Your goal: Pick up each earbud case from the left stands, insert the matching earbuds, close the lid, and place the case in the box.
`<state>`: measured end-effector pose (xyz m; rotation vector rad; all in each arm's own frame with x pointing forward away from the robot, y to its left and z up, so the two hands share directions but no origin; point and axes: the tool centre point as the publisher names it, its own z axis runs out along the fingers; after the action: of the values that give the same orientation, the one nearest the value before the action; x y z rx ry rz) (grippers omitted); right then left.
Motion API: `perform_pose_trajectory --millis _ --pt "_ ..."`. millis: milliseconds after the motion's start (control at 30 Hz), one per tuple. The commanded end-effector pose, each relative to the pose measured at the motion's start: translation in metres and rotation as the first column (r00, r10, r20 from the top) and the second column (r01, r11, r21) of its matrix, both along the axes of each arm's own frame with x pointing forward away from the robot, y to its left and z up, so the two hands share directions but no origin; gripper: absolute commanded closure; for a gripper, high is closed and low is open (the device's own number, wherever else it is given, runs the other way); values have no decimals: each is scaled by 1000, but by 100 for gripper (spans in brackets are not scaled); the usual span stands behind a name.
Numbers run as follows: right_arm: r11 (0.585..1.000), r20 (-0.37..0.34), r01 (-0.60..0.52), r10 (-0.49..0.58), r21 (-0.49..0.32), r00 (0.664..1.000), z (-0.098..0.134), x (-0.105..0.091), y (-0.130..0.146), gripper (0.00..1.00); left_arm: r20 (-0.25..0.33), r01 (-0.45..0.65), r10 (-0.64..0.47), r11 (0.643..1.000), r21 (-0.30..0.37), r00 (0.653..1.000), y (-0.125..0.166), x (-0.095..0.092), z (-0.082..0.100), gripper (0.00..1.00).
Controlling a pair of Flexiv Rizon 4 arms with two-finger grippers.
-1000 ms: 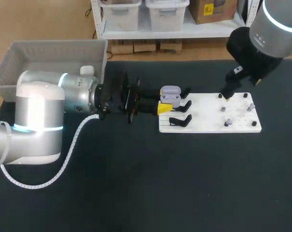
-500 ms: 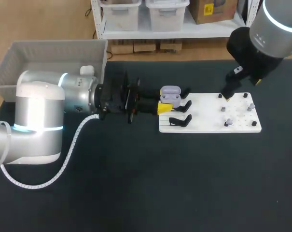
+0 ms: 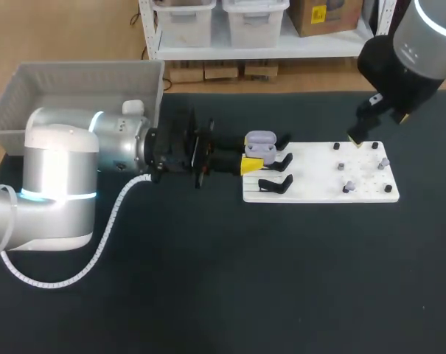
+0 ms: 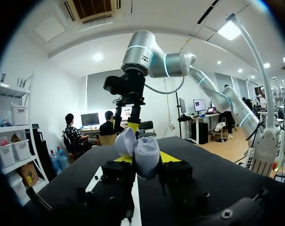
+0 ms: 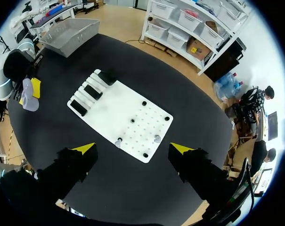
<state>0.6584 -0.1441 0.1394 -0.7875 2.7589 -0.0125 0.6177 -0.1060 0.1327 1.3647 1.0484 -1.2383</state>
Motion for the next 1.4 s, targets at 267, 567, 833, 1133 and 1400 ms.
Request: perform_pose_trajectory --millis 267,567,833,1133,1400 --pt "1000 -54 17 -16 17 998 -22 6 -5 0 2 -5 5 1000 -1 1000 0 -1 0 100" --pt "999 -78 47 -45 28 996 -33 4 -9 0 2 -5 5 1000 -1 1000 0 -1 0 100" --pt "999 -78 47 -45 28 996 -33 4 -9 0 2 -5 5 1000 -1 1000 0 -1 0 100" --pt "999 -78 47 -45 28 996 -33 4 -9 0 2 -5 5 1000 -1 1000 0 -1 0 100" --pt "998 -90 52 -51 17 995 -39 4 -12 0 2 -5 5 1000 -1 1000 0 -1 0 100"
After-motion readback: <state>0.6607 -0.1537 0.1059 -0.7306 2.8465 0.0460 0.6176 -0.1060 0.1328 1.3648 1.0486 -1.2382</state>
